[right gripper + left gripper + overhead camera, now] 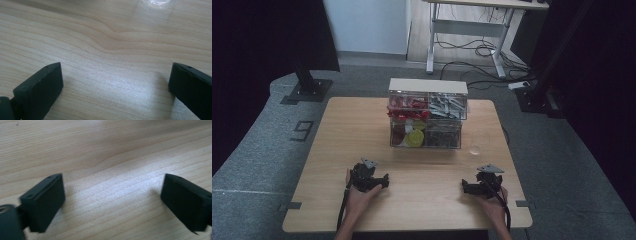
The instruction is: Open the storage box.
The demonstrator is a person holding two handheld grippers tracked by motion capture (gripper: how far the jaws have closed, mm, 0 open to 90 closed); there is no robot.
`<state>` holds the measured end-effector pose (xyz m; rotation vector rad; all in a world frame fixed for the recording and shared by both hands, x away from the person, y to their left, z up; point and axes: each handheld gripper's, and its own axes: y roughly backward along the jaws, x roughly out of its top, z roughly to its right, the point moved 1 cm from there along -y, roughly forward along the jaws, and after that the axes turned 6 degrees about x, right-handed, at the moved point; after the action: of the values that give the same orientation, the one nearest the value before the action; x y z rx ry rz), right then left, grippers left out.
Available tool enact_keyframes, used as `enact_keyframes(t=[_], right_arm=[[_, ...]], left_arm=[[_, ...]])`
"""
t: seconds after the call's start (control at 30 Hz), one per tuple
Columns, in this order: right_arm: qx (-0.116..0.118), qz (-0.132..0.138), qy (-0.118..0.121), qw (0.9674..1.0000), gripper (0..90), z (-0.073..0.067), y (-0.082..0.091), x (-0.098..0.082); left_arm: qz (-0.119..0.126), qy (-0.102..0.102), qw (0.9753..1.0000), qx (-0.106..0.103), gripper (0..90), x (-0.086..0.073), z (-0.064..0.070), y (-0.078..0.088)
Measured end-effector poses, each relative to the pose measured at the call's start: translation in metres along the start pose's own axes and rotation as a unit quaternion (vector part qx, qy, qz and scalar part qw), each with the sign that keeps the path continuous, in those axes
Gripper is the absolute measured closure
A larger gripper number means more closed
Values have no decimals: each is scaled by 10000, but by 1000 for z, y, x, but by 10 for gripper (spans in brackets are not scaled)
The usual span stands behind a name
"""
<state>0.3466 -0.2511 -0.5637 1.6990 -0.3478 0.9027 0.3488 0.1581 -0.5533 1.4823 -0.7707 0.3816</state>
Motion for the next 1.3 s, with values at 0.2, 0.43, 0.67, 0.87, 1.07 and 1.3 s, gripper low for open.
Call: enact_keyframes(t=[0.2, 0.43, 0.67, 0.87, 1.07, 1.3], right_arm=[[-46, 7, -39, 10000, 0, 0, 0, 0], [-133, 21, -122, 9998, 1, -2, 2, -2], [-169, 18, -174, 9997, 1, -3, 2, -2], [-173, 21, -174, 9997, 4, -2, 3, -3], [-179, 36, -191, 9997, 15, -2, 4, -4], [-194, 80, -212, 9996, 42, -3, 6, -6]], left_arm=[[16, -52, 9999, 96, 98, -1, 0, 3], [263, 358, 9989, -170, 147, 1, -9, 18], [536, 423, 9976, -93, 164, 2, -14, 27], [548, 589, 9968, -24, 219, -1, -22, 31], [652, 800, 9946, 118, 340, -6, -23, 32], [724, 634, 9953, 130, 498, -7, -15, 34]])
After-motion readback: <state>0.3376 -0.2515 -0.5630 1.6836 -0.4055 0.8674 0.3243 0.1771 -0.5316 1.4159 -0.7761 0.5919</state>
